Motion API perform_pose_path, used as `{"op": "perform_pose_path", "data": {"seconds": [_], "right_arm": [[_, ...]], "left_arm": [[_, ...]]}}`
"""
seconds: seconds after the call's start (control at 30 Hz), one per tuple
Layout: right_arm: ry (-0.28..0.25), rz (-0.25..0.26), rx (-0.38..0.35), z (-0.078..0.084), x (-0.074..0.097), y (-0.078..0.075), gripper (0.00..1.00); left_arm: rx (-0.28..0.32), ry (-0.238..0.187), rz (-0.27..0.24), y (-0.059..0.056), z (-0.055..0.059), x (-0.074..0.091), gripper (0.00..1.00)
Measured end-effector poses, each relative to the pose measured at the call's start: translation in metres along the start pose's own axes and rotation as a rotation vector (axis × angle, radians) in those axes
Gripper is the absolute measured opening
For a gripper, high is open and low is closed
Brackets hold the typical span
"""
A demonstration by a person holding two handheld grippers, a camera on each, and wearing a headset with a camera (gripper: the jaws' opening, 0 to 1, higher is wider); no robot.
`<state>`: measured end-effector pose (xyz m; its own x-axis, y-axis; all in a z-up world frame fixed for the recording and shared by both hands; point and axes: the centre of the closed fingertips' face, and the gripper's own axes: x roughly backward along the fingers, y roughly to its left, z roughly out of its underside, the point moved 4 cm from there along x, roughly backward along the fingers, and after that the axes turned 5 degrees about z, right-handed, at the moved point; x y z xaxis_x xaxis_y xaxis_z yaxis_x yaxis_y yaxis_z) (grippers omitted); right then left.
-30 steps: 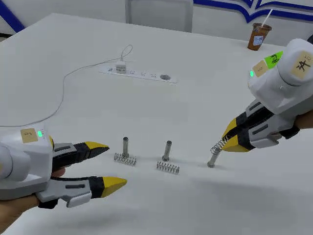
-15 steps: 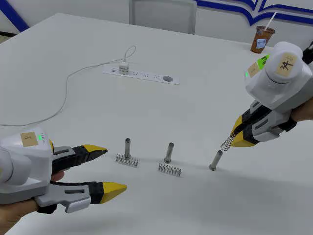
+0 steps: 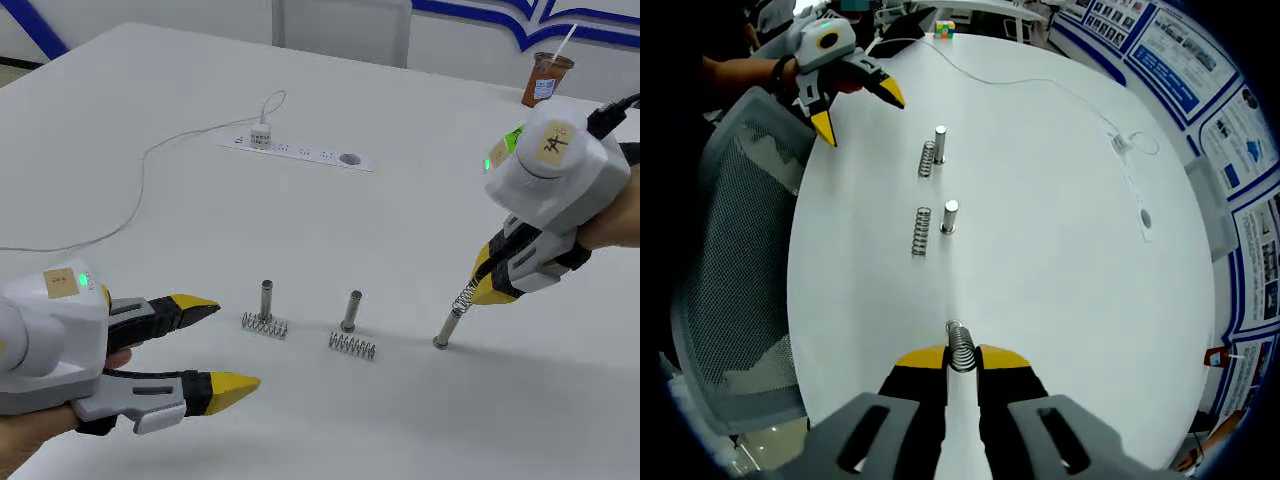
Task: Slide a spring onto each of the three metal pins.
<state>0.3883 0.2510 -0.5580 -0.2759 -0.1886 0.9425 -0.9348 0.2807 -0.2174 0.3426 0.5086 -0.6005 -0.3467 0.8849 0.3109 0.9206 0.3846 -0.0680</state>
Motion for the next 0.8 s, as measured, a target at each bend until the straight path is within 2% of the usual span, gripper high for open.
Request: {"op": "perform_pose_path", "data": {"seconds": [0.33,0.8], "right_arm": [[0.034,-0.005,0.009,0.0044,-0.0054,-0.0013,0.12],[0.044,-0.017,0.006,0.0033,-0.0105,-0.0012,0.12]], "left_arm": [[0.0,0.001,0.001,0.0011,0.0009,-0.001,0.57],[0.001,0.001,0.004,0.002,0.0013,-0.0022,0.57]]}}
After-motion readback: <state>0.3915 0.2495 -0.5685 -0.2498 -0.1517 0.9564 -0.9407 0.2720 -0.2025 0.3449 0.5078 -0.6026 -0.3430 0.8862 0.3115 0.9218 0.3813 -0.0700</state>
